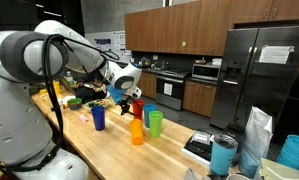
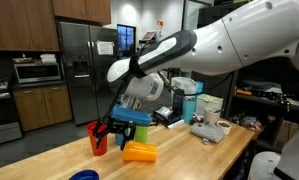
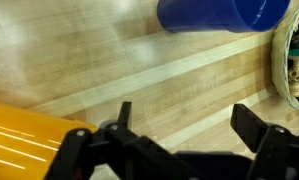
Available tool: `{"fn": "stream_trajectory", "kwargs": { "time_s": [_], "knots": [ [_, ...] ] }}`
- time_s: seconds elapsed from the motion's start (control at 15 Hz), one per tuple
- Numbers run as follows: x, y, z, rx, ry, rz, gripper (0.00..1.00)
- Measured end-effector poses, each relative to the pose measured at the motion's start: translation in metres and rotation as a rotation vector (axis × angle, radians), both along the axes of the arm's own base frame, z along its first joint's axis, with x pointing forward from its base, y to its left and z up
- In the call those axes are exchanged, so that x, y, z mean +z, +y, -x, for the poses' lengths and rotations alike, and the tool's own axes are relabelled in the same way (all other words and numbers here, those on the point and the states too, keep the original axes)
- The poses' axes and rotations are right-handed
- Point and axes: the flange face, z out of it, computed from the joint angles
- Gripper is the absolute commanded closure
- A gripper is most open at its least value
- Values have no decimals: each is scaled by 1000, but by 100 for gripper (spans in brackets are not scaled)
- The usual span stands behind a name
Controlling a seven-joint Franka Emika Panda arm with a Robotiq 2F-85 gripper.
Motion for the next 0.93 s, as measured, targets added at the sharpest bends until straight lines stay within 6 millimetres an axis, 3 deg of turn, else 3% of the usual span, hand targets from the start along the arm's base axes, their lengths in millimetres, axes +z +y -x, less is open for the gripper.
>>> {"fn": "stream_trajectory", "kwargs": {
  "time_s": [0.53,0.93],
  "knots": [
    [-3,8,0,-132,149,59,0],
    [-3,9,-1,-163,169,66,0]
  ]
}}
